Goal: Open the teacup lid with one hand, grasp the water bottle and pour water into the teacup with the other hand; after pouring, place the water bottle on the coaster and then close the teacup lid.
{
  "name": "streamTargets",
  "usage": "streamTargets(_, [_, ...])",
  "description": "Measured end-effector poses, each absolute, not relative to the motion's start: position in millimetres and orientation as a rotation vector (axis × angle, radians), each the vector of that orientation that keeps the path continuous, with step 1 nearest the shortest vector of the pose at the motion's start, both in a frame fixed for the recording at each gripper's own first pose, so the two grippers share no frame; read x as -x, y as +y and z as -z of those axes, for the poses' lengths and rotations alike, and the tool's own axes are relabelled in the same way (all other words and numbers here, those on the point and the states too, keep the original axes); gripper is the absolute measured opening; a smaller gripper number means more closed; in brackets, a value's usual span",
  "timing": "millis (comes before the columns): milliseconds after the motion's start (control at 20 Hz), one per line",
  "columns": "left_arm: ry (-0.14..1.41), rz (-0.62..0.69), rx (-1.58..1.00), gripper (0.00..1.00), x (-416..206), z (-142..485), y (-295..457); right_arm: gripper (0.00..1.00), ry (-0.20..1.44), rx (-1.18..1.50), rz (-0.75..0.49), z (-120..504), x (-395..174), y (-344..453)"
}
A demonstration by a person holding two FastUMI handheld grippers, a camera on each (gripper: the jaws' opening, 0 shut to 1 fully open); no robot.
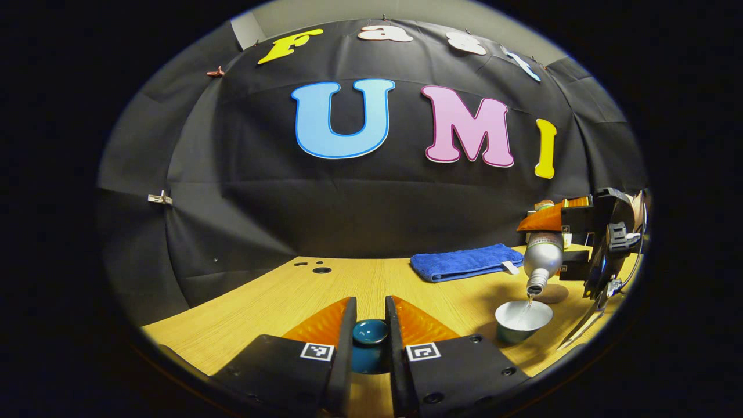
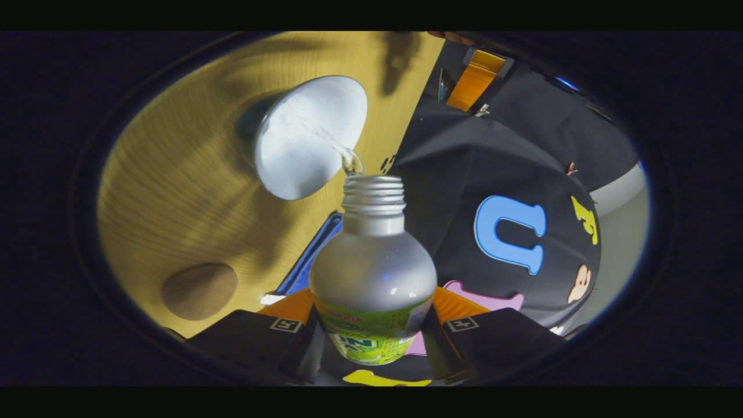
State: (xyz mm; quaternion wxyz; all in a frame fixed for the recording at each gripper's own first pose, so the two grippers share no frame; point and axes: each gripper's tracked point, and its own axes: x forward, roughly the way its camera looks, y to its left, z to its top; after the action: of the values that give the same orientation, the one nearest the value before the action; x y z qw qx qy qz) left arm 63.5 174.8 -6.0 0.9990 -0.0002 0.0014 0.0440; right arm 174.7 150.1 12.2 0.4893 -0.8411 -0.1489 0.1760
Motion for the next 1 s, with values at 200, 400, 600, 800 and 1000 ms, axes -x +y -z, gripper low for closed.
streamTargets(200, [0.003,-0.088,0.0,0.31,-64.1,5.3,175.1,0.74,-0.394,2.077,-0.418,-24.0,-174.5,153.7])
streamTargets(400, [0.003,-0.087,0.0,0.31,-64.4,6.5,175.0,0.74,-0.42,2.11,-0.414,-28.7,-171.7,156.0])
streamTargets(600, [0.003,-0.087,0.0,0.31,-64.5,5.8,175.3,0.74,-0.457,2.152,-0.412,-36.1,-169.0,162.1])
streamTargets(800, [0.003,-0.088,0.0,0.31,-64.3,6.2,175.4,0.74,-0.468,2.174,-0.418,-35.0,-169.0,164.5])
streamTargets(1000, [0.003,-0.088,0.0,0.31,-64.2,6.2,175.5,0.74,-0.491,2.211,-0.412,-36.5,-168.5,166.6])
